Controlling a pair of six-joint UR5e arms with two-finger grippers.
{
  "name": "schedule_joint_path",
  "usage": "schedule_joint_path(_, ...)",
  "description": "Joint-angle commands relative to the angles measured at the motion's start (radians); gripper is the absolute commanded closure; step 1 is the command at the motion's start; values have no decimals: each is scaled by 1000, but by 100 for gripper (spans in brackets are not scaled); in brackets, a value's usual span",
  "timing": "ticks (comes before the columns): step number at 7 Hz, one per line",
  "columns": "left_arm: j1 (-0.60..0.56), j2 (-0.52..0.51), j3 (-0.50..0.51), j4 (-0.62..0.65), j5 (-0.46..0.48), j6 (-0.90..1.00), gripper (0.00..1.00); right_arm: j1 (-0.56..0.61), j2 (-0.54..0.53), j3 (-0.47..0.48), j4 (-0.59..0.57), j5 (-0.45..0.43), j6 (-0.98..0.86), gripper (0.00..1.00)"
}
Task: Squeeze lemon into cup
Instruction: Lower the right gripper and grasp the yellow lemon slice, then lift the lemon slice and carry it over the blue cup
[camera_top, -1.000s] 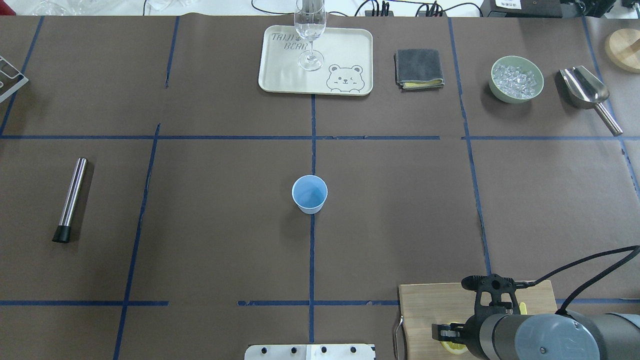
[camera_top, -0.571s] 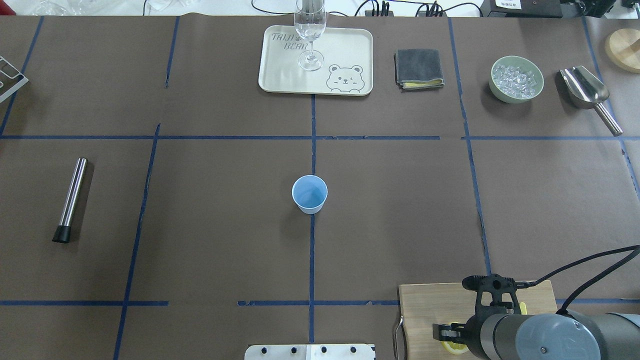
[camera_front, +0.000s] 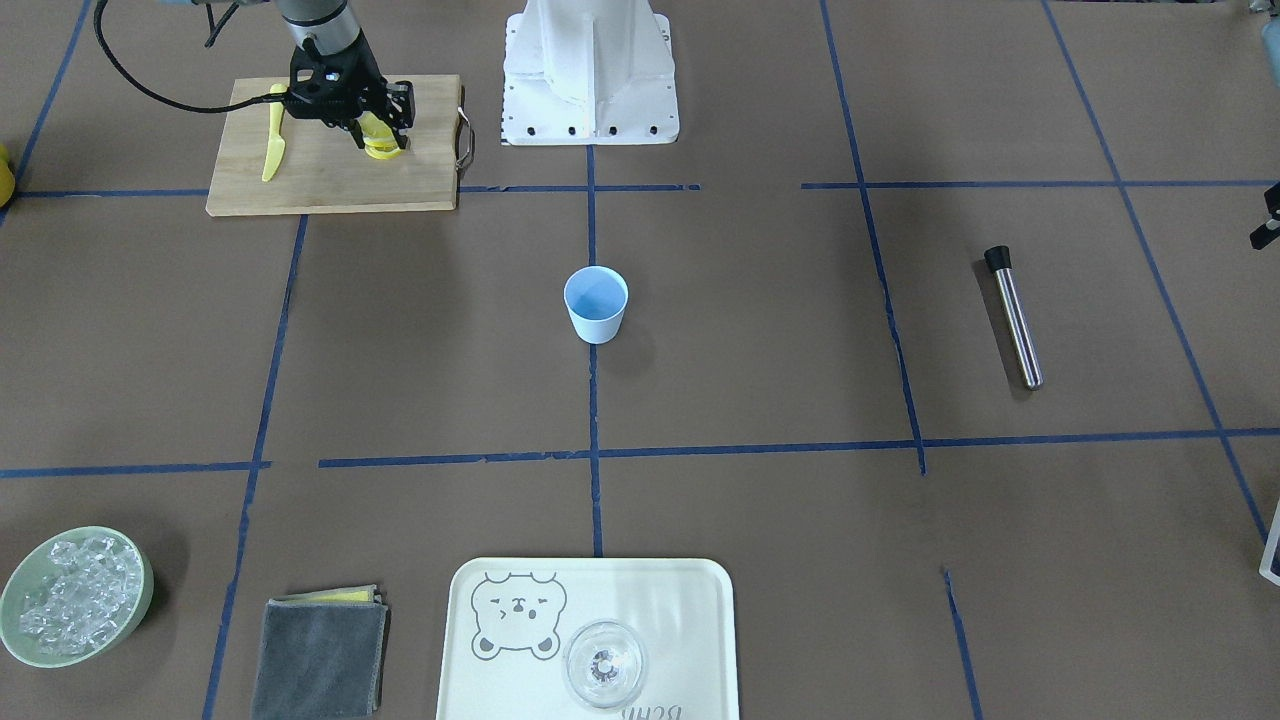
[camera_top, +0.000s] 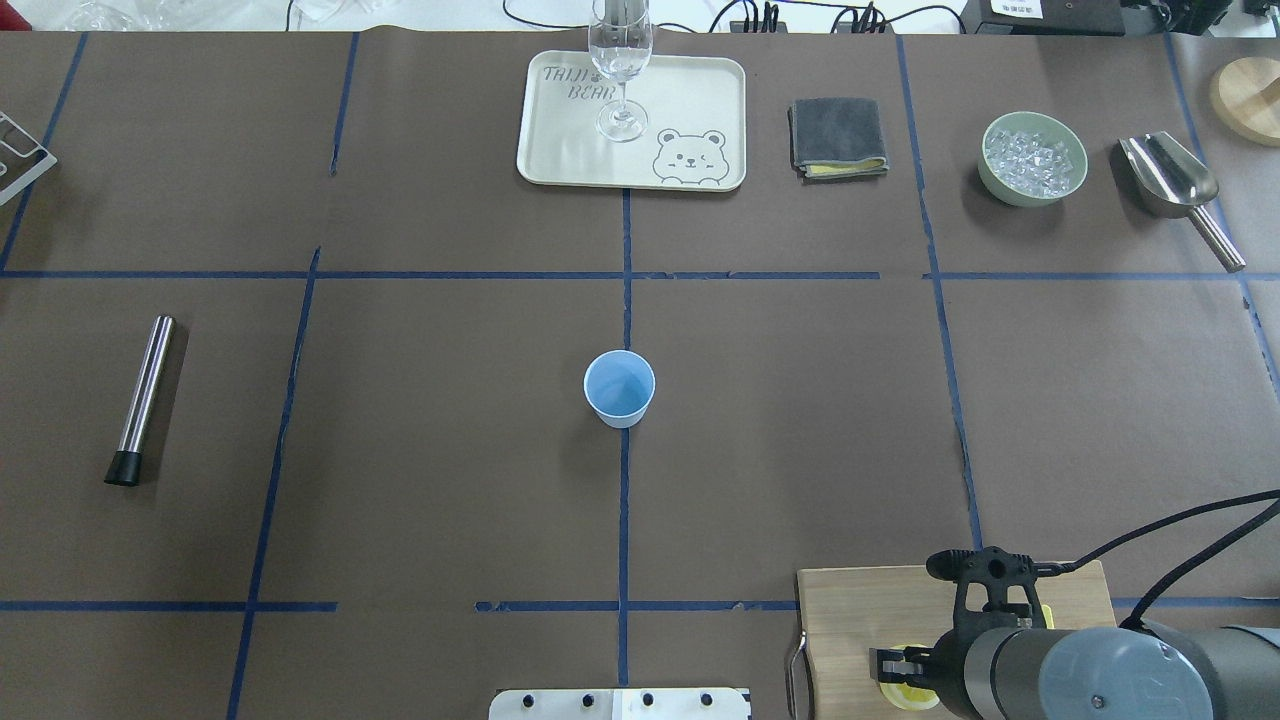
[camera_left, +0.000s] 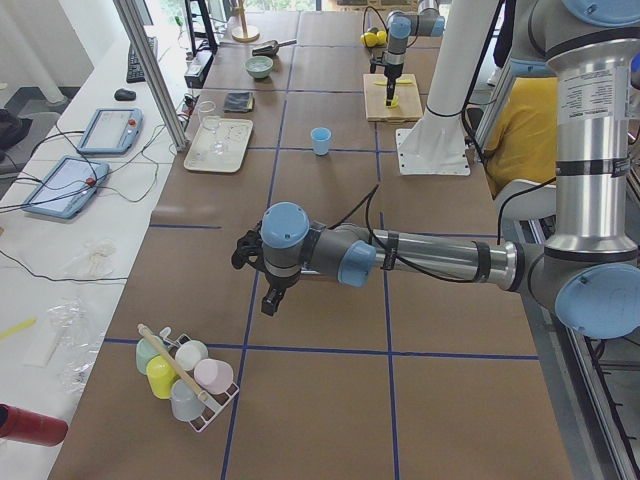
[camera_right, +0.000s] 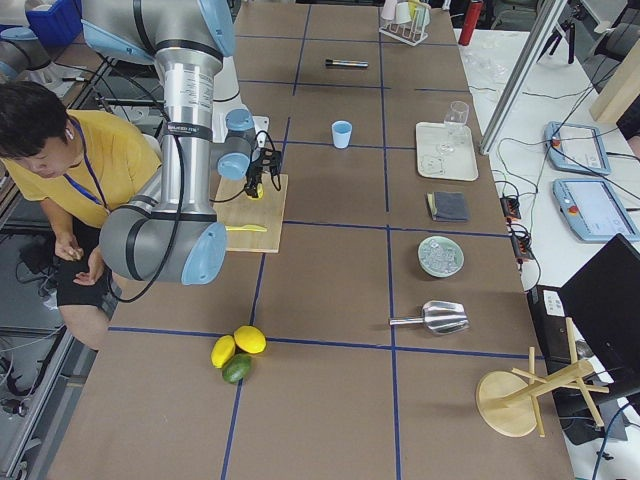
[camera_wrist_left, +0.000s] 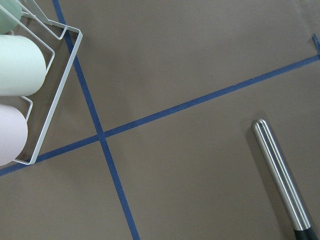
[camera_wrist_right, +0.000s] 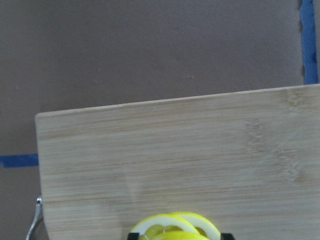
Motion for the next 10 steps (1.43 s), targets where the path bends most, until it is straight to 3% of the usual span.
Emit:
schedule_joint_path(1,-1,12,-12,0,0,0,0,2,-49,56,0,3,0,54)
schedule_joint_path(4,-1,11,-10,0,0,0,0,62,-51,84,2,23,-1,54)
schedule_joint_path(7,-1,12,-10,0,0,-2,0,193,93,52,-14,132,-4,53)
schedule_joint_path(8,-1,23,-10,-2,0,2,0,247,206,9,-55,159,-10,53)
schedule_joint_path(10,-1,25,-10,-2,0,2,0,329,506,-83,-280,219,-14,53)
